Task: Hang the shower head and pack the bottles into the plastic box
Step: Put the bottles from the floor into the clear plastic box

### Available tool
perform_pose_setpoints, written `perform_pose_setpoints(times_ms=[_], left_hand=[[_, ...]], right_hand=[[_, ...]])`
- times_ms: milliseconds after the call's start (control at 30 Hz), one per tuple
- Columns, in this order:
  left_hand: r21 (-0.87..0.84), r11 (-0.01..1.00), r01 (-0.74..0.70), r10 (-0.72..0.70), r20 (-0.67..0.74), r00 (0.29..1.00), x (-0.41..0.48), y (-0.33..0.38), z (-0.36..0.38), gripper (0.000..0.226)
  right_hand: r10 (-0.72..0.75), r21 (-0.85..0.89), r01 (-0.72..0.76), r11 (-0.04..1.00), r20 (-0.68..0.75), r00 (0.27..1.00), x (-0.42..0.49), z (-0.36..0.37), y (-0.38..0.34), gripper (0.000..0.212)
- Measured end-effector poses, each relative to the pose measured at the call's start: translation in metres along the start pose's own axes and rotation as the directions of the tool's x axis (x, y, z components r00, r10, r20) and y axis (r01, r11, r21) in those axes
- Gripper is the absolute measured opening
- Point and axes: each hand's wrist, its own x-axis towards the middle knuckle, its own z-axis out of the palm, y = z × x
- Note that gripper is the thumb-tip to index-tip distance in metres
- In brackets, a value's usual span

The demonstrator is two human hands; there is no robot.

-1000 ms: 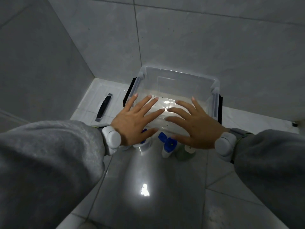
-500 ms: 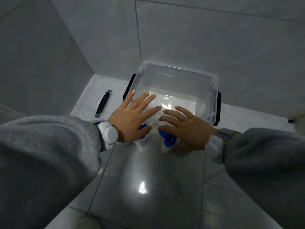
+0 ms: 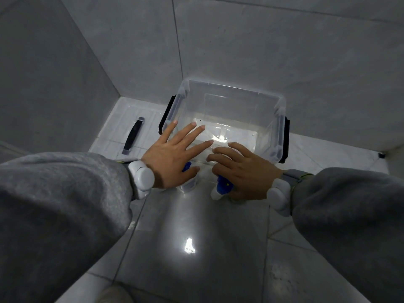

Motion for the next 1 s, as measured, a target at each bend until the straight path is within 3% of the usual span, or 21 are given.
perform_pose_setpoints(times_ms=[400,600,900,1000], left_hand=[[-0.018,1.000,-0.001,0.001,0.027,1.000,0.005,0.011,0.002,0.081],[-0.077,0.997,-0.003,0.006,0.036,0.999,0.012,0.027,0.000,0.083],[-0.072,0.974,-0.215,0.208,-0.088,0.974,0.003,0.039,0.000,0.064],[-0.057,0.964,-0.259,0.253,-0.089,0.963,0.004,0.042,0.000,0.060]], right_hand=[[0.015,0.070,-0.018,0.997,0.039,0.999,-0.006,-0.004,0.002,0.056],[0.078,0.120,-0.074,0.990,-0.022,0.997,-0.020,-0.017,0.016,0.048],[-0.007,0.116,0.018,0.993,-0.094,0.996,-0.085,0.010,0.010,0.038],[0.053,0.201,-0.035,0.979,-0.082,0.995,-0.097,0.014,0.009,0.028]])
